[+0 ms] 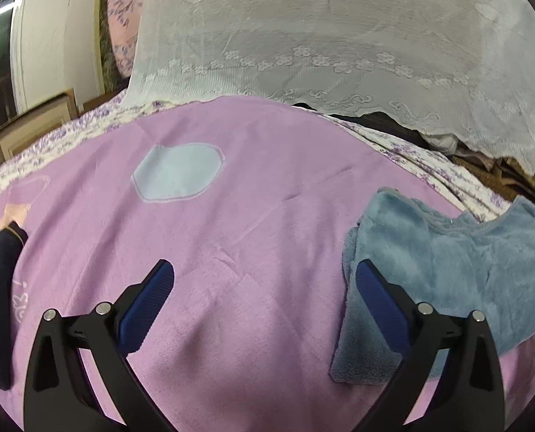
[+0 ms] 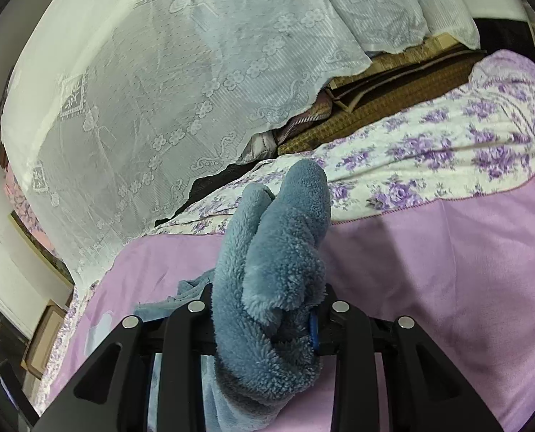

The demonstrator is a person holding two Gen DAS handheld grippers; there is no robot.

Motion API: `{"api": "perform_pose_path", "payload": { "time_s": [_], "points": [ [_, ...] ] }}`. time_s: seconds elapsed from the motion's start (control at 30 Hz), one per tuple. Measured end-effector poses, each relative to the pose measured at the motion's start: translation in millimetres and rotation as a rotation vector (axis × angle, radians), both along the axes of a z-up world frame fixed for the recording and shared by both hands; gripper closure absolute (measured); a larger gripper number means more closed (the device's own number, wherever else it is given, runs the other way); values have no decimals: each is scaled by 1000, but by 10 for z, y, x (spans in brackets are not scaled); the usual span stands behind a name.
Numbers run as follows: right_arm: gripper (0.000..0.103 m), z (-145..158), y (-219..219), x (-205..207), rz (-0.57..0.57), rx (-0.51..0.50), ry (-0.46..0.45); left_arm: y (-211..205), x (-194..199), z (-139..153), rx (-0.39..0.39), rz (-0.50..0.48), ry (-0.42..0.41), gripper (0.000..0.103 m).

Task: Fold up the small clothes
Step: 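Fold the held side over the jacket with the right gripper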

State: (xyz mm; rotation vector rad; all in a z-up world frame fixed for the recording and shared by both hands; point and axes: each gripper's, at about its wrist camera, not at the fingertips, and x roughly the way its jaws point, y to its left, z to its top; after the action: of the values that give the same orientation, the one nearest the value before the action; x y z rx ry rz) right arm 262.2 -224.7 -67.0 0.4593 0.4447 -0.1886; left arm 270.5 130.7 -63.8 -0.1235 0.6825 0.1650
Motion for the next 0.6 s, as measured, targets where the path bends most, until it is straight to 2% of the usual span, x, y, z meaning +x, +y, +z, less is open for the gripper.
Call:
{"api": "perform_pose_path", "payload": {
  "time_s": [0.23,0.6],
  "points": [
    [74,111,239,27,-7,-65,13,163,-42,53,-71,28,-9,4],
    [74,262,809,89,33,-218,4,277,-78,102,-126,49,-8,4]
  ]
}}
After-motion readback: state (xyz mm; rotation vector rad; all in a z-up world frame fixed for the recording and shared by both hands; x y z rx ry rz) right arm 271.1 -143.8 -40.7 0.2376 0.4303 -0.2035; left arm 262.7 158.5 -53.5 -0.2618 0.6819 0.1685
